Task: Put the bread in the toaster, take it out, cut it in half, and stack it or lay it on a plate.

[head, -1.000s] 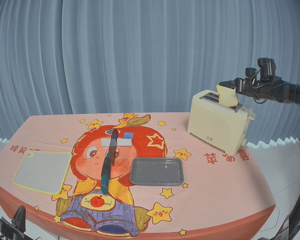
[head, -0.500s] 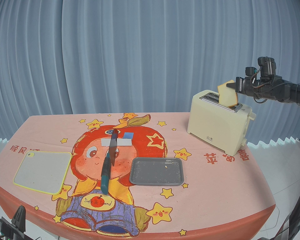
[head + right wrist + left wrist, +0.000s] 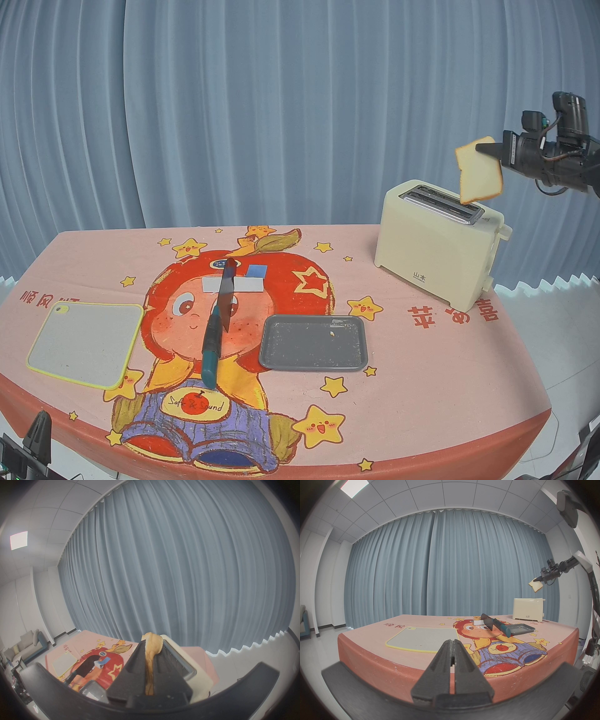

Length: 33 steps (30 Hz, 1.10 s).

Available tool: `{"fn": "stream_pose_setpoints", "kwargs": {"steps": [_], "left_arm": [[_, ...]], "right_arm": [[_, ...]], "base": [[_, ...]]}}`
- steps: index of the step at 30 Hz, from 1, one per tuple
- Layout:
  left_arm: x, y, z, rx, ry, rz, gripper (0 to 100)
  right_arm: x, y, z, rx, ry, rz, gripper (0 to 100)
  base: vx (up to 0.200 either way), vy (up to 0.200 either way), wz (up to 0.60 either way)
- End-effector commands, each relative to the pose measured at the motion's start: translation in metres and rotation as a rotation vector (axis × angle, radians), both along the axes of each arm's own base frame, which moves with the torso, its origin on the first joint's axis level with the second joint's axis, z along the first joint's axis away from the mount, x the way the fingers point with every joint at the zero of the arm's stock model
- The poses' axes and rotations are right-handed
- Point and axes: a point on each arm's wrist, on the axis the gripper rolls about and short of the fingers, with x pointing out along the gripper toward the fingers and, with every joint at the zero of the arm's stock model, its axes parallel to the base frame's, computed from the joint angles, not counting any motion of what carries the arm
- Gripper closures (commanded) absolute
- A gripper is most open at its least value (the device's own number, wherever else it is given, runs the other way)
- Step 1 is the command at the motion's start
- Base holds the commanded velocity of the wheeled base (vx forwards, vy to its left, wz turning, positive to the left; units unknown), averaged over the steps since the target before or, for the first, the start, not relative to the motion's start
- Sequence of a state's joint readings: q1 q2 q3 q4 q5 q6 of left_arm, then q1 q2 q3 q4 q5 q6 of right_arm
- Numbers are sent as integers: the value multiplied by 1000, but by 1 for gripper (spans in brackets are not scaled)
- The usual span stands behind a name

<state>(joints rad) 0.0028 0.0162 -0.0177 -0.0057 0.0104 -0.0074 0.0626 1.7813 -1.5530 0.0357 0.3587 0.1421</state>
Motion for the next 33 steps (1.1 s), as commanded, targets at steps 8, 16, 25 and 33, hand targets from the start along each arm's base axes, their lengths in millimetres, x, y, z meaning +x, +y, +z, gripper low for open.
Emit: {"fn": "stream_pose_setpoints", "kwargs": {"steps": [8,16,25,33], "left_arm": [[0,0,-5,0,1,1,100],[0,0,-5,0,1,1,100],[0,0,-5,0,1,1,100],[0,0,-5,-2,1,7,100]], "right_arm": [[-208,-10,13,57,-243,26,100],[-268,-23,-40,20,-260,-76,100],[-277,-21,-72,-80,-233,-5,100],[-285,-21,-85,-150,-246,4,100]], "base": [[0,0,0],[0,0,0],[0,0,0],[0,0,0]]}}
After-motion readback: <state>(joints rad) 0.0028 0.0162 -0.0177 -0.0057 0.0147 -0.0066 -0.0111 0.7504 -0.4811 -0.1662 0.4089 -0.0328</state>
